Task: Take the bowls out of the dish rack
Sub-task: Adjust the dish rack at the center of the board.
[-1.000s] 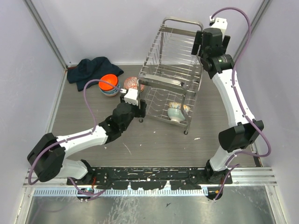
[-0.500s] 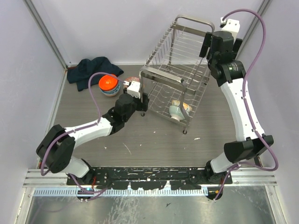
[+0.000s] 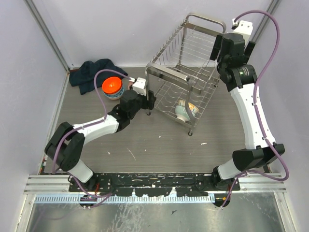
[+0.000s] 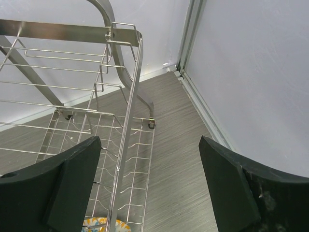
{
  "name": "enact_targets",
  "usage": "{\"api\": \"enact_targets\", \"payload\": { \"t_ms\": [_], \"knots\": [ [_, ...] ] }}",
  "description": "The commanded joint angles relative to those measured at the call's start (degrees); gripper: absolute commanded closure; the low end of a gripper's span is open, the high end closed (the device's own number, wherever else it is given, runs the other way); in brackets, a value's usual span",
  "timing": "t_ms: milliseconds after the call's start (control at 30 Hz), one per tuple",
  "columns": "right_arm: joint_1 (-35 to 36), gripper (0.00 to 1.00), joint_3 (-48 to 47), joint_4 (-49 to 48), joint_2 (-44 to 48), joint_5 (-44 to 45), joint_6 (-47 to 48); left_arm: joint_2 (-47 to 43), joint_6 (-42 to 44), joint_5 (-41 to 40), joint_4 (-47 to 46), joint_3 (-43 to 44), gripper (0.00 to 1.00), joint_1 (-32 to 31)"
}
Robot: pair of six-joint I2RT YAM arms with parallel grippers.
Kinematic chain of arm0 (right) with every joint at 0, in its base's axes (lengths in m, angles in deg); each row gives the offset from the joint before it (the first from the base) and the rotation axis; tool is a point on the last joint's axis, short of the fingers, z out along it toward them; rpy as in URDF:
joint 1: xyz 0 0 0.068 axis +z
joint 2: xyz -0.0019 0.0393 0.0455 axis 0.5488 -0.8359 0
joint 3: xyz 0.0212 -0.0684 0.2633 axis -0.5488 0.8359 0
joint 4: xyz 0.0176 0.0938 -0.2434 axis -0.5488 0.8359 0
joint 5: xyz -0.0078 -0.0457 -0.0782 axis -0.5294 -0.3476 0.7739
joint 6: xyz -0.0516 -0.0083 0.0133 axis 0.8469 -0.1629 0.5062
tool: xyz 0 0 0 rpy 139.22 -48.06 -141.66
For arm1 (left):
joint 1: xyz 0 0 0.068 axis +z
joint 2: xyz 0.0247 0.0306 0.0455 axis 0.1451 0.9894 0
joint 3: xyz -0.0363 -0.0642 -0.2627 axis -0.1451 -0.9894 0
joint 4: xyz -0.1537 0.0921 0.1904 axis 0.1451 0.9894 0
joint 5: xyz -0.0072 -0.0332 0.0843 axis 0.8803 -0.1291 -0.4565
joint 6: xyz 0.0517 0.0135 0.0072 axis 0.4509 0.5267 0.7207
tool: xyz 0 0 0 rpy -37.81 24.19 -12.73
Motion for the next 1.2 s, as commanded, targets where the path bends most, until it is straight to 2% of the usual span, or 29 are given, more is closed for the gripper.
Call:
{"api": "enact_targets", "payload": {
  "t_ms": [0, 267, 633, 900, 1167],
  "knots": [
    [-0.31, 0.11, -3.73, -0.14, -2.15, -0.96, 0.99, 1.98, -0.07, 2.65, -0.5, 2.49, 0.25, 0.55],
    [-0.45, 0.11, -6.69, -2.99, -3.6, -3.14, 1.69, 2.56, -0.31, 3.84, -0.43, 2.95, 0.26, 0.71],
    [-0.42, 0.11, -16.98, 1.47, -13.37, -3.42, 2.2, 4.0, -0.18, 4.24, 0.45, 4.44, 0.26, 1.09],
    [-1.9, 0.11, -19.94, 3.02, -16.92, -3.11, 1.54, 4.29, -0.06, 4.7, 0.86, 4.82, 0.26, 1.43],
    [-3.48, 0.1, -18.56, 3.91, -16.18, -2.28, 1.16, 5.37, 0.0, 5.41, 1.19, 5.85, 0.26, 2.61]
  ]
}}
